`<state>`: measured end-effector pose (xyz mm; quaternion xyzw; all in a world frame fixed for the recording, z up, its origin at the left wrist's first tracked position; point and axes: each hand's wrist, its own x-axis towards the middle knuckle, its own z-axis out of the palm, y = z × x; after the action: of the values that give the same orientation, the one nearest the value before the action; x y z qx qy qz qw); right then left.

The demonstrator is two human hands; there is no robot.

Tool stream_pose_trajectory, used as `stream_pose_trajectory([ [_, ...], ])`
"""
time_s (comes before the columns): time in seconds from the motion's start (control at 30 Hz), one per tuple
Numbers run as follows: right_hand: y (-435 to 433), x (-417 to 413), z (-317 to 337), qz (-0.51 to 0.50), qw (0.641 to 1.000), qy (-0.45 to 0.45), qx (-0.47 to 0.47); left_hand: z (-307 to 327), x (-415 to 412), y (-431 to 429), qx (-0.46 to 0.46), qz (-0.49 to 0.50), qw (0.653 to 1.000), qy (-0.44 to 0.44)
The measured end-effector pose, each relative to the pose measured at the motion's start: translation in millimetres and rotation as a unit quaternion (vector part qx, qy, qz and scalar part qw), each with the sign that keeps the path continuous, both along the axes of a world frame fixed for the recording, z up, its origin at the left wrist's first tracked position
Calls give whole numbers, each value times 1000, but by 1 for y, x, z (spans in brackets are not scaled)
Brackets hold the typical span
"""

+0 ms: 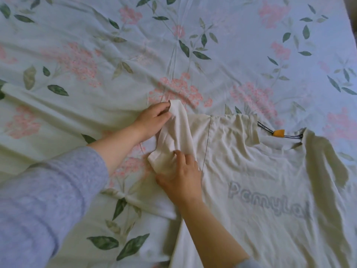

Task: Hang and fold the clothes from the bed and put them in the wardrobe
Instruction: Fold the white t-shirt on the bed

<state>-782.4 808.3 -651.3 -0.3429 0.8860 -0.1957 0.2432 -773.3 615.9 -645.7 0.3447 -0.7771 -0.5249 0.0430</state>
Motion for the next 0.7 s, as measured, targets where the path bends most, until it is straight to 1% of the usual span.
stream_pose_trajectory([
  [0.1, -4, 17, -6, 32, 991, 94, -84, 2, -11, -5, 49, 51, 997, -13],
  [0.2, -7, 24, -12, 51, 982, 170, -64, -4, -16, -9, 125, 54, 990, -44],
  [0.27, -7, 21, -15, 44, 982, 178, -53, -9, -19, -11, 157, 39, 986, -50],
  [0.33, -5, 22, -18, 42, 986, 137, -85, -11, -21, -12, 181, 39, 981, -60],
  [0.37, -3, 24, -18, 37, 988, 94, -114, -10, -21, -12, 194, 35, 978, -66],
  [0.43, 3, 30, -15, -5, 985, -29, -172, -12, -20, -13, 224, 26, 971, -80],
  [0.5, 8, 32, -10, -80, 962, -136, -221, -12, -17, -13, 262, 30, 961, -87],
  [0.57, 13, 25, -8, -169, 931, -194, -260, -9, -15, -11, 278, 78, 956, -59],
  [0.63, 18, 17, -8, -239, 903, -225, -278, -5, -13, -13, 214, 147, 966, -8],
  [0.67, 20, 15, -8, -249, 897, -239, -278, -3, -9, -17, 171, 168, 971, 11],
  [0.7, 21, 14, -7, -237, 898, -250, -275, -1, -3, -21, 136, 176, 975, 25],
])
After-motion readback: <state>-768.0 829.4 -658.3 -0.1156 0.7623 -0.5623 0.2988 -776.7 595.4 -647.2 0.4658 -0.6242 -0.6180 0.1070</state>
